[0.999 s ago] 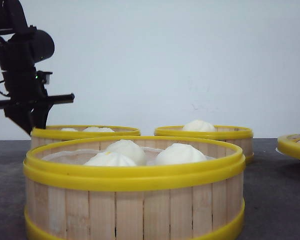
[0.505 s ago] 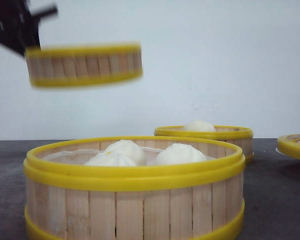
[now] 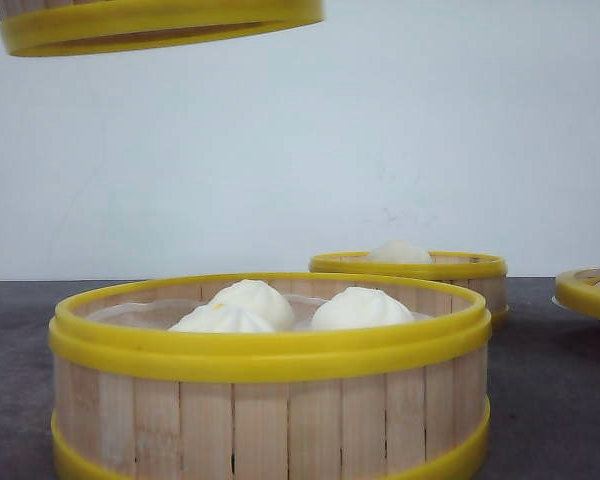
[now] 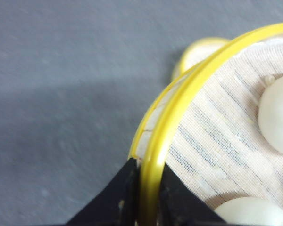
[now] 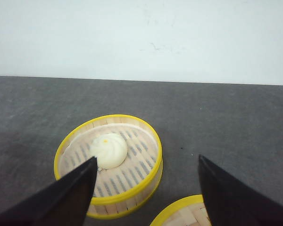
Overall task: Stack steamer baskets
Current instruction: 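Grip the yellow rim and lift the basket with the left gripper, then lower the basket onto the nearest basket and release with left gripper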
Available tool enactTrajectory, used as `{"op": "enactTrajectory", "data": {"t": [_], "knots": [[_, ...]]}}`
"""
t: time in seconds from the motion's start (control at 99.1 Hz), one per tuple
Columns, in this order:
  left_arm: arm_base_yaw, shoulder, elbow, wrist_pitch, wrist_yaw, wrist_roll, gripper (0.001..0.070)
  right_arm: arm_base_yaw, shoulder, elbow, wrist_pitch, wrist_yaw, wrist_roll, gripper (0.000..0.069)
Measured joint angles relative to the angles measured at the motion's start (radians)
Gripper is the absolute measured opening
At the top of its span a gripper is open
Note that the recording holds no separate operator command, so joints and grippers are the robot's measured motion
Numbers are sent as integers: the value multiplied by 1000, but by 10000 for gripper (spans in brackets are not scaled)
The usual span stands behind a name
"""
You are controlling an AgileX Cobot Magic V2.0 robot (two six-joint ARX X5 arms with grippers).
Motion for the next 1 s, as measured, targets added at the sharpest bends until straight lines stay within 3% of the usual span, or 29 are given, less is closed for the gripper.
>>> {"op": "enactTrajectory", "data": {"t": [0.172, 0.363, 0.605, 0.999], "knots": [[-86, 12, -108, 1, -3, 8, 28, 0, 0, 0, 0, 0, 0, 413], [-164, 12, -237, 100, 0, 6, 28, 2, 0, 0, 0, 0, 0, 413], [-206, 23, -362, 183, -3, -13, 28, 18, 0, 0, 0, 0, 0, 413], [-230, 105, -363, 211, -3, -22, 28, 19, 0, 0, 0, 0, 3, 413]]}}
